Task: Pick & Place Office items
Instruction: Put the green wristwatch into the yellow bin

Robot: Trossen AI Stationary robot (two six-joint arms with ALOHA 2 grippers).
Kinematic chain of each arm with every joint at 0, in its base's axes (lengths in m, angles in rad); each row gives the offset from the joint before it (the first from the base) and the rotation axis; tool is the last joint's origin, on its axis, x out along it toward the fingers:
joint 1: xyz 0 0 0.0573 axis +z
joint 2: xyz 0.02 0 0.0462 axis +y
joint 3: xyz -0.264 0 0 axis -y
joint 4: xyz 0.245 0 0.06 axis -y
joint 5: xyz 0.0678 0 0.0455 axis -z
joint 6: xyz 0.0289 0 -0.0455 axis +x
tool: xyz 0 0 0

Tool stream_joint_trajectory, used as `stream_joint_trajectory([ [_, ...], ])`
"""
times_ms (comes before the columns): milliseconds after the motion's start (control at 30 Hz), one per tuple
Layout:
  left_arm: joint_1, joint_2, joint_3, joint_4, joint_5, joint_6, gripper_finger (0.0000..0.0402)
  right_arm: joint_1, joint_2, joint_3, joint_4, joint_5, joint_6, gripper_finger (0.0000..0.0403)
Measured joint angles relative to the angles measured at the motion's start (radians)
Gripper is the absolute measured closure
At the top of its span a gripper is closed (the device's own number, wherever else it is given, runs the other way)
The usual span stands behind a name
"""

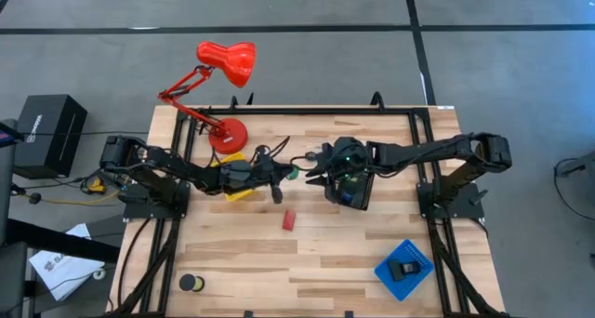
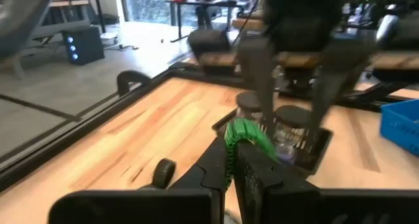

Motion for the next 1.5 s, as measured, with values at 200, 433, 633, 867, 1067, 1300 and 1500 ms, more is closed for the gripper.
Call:
stream_joint_trajectory([
  [200, -0.001, 0.000, 0.000, 0.001, -0.005, 0.002, 0.0394, -0.021, 0.001, -0.001, -0.022, 0.002, 0.000, 0.0310],
  [433, -0.001, -0.017, 0.000, -0.020, -0.029, 0.002, 0.0393, -0.018, 0.001, -0.001, -0.043, 0.002, 0.000, 0.0310],
  [633, -0.002, -0.160, -0.002, -0.250, -0.100, -0.002, 0.0393, -0.013, 0.001, -0.001, -0.075, 0.002, 0.000, 0.0310],
  [867, -0.005, -0.405, -0.002, -0.677, -0.153, -0.174, 0.0393, -0.013, 0.001, -0.001, -0.100, 0.002, 0.000, 0.0310],
  [1067, -0.005, -0.536, -0.023, -0.955, -0.152, -0.319, 0.0392, -0.013, 0.001, -0.001, -0.100, 0.001, 0.000, 0.0310],
  [1300, -0.002, -0.592, -0.114, -0.994, -0.149, -0.344, 0.0392, -0.013, 0.001, -0.001, -0.099, 0.001, 0.000, 0.0310],
  [1500, -0.002, -0.598, -0.157, -1.007, -0.057, -0.362, 0.0392, -0.013, 0.001, -0.001, -0.099, 0.000, 0.000, 0.0310],
])
